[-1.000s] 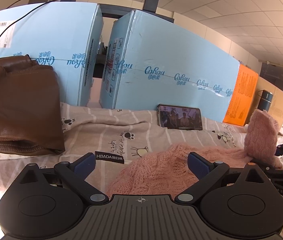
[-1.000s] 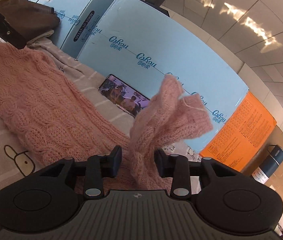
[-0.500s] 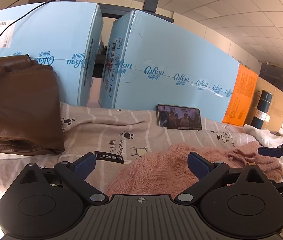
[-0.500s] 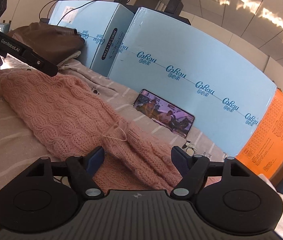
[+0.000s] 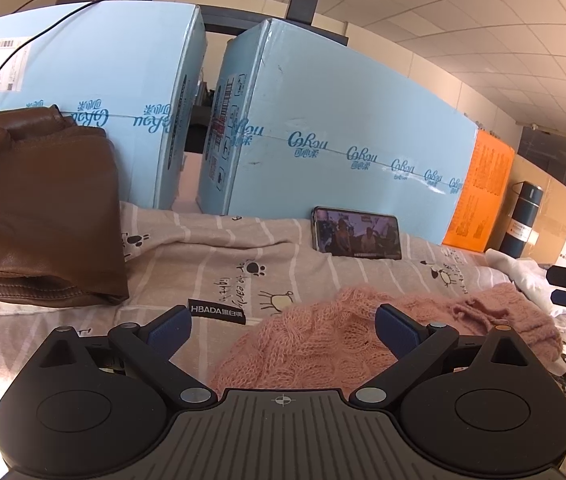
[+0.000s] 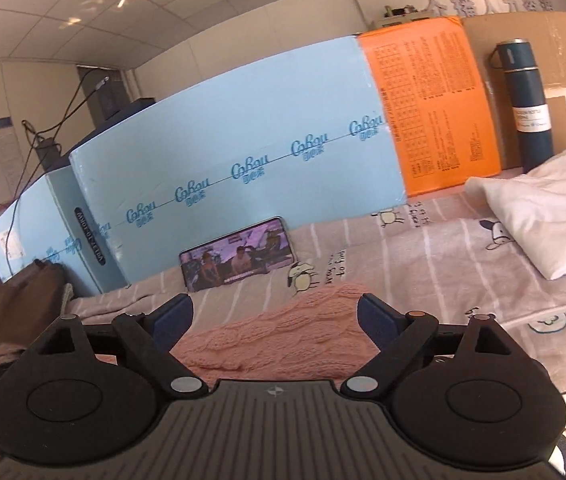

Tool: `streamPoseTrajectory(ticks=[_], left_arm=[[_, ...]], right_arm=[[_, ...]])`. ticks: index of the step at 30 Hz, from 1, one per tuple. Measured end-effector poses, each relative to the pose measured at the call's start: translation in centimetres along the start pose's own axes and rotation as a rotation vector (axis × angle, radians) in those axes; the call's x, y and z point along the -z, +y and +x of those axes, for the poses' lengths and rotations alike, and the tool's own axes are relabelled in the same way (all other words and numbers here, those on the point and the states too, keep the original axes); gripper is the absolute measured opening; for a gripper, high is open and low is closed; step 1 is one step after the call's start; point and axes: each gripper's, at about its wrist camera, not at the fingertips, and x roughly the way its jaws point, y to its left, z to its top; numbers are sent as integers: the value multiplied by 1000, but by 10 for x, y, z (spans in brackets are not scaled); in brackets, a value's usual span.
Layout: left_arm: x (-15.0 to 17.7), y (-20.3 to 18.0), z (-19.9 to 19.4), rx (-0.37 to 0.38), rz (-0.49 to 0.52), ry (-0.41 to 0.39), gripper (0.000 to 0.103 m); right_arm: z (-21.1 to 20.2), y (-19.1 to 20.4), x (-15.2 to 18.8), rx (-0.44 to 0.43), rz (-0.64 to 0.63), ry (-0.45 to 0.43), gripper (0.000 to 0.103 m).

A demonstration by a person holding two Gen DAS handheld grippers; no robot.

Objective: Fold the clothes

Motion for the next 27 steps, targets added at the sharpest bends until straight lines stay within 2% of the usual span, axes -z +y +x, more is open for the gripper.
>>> streamPoseTrajectory(ticks=[2, 5, 10, 16, 18, 19, 20, 23, 27], left_arm=[[0, 0, 0, -1, 1, 2, 100], [0, 0, 1, -3, 0, 7, 100], [1, 0, 2, -7, -3, 23, 100], [1, 0, 3, -6, -1, 29, 100], [1, 0, 4, -6, -1, 31, 100], [1, 0, 4, -6, -1, 32, 100], [1, 0, 5, -6, -1, 34, 100], [2, 1, 6, -5, -2, 36, 100], [2, 1, 6, -3, -1, 40, 100]], right_arm=[[7, -16, -1, 67, 96, 25, 91], [18, -35, 0, 89, 227, 71, 91], [40, -47, 5, 95, 346, 158, 91], [53, -36, 8, 75, 318, 177, 91], [54, -30, 11, 68, 285, 186, 86], [55, -26, 12, 72, 259, 188, 81], [55, -21, 13, 75, 234, 191, 68], [51, -16, 16, 64, 184, 165, 45], [38, -15, 12, -7, 182, 94, 31]])
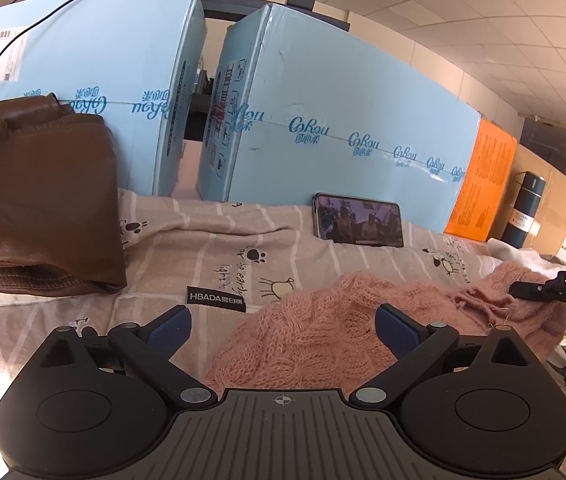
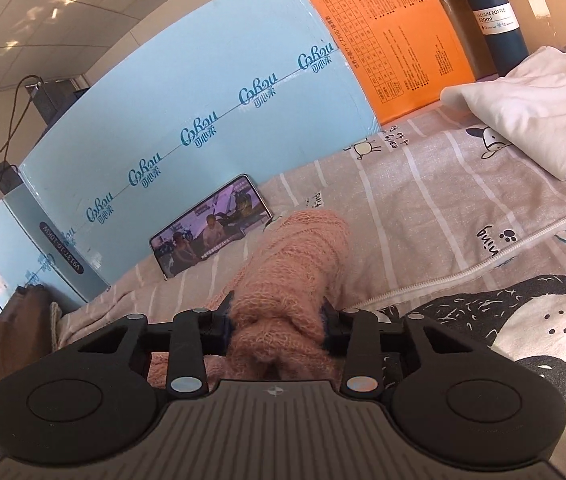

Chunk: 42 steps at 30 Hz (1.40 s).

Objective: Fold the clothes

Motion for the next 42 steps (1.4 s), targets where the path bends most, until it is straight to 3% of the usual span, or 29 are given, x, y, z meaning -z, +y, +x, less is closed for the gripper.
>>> streamPoseTrajectory(ticks=[4, 10, 14, 19, 25, 29, 32, 35, 39, 42], left_arm=[[0, 0, 0, 4, 0, 3, 100], [1, -1, 0, 21, 6, -1, 100], [1, -3, -2, 29, 13, -5, 100], [1, -5, -3, 40, 22, -9, 100], [4, -14, -2, 54, 74, 13, 100], [6, -19, 1, 57, 102, 32, 100], [6, -19, 3, 46, 100, 47, 100], [7, -18, 4, 42, 101, 56, 100], [7, -18, 3, 46, 104, 54, 100], [7, -18, 2, 48, 102, 50, 100]], right_arm=[[-18, 8, -4, -30, -28, -82, 23], [-53, 25, -11, -31, -112, -235, 19], [-73, 20, -19, -21, -118, -292, 18], [-86, 3, -32, 98, -116, -338, 18], [-72, -4, -25, 359, -301, -376, 19], [-56, 5, -15, 436, -417, -366, 19], [-51, 30, -4, 407, -560, -398, 20], [-50, 54, -2, 272, -562, -373, 20], [-48, 94, 17, 142, -690, -377, 20], [-44, 118, 33, 19, -764, -330, 21]])
